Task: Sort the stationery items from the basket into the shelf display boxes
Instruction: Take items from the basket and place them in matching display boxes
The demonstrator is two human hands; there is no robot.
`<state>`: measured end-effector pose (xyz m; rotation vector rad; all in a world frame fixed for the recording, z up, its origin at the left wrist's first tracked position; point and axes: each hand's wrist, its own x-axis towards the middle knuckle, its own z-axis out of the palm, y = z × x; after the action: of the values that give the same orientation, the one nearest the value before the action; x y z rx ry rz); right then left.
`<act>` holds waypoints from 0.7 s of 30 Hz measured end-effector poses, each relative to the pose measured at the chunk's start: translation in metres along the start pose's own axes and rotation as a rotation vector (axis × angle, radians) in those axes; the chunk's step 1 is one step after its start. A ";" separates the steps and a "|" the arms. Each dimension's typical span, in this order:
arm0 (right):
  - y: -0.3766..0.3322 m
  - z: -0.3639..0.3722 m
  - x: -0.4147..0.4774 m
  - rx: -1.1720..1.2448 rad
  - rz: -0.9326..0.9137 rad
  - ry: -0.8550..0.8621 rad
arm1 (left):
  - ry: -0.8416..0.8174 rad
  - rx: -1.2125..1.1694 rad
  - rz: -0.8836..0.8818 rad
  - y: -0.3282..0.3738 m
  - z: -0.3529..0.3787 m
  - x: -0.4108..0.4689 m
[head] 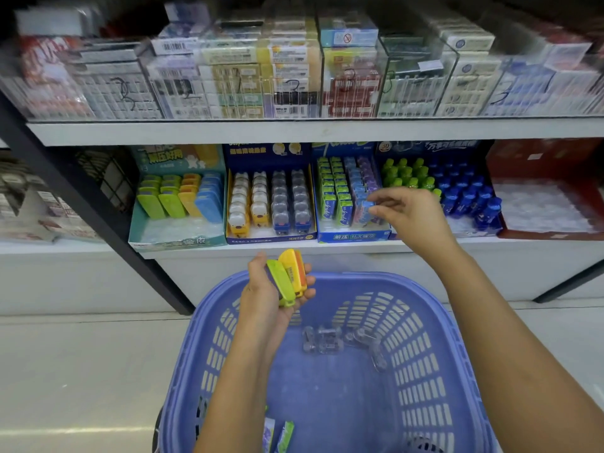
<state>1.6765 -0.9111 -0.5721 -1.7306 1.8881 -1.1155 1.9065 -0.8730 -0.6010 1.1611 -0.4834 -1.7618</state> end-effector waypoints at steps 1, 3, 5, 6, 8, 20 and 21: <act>0.000 -0.002 0.002 -0.004 0.001 -0.018 | -0.009 -0.016 -0.016 0.001 0.000 0.000; 0.000 -0.005 0.007 -0.033 -0.003 -0.049 | -0.012 -0.026 -0.040 0.001 0.000 -0.001; -0.001 -0.007 0.011 -0.060 -0.011 -0.065 | -0.007 -0.025 -0.063 0.001 0.000 -0.001; -0.002 -0.008 0.014 -0.074 -0.017 -0.077 | -0.009 -0.034 -0.075 0.001 0.000 -0.002; -0.004 -0.010 0.018 -0.100 -0.036 -0.112 | -0.034 -0.057 -0.098 0.001 0.000 -0.004; 0.002 -0.005 0.020 -0.240 -0.134 -0.150 | -0.144 -0.202 -0.189 0.005 0.001 -0.008; 0.001 -0.004 0.019 -0.264 -0.134 -0.160 | -0.153 -0.223 -0.193 0.005 0.000 -0.008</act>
<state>1.6687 -0.9282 -0.5657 -2.0482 1.9133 -0.7704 1.9097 -0.8686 -0.5933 0.9454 -0.2621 -2.0241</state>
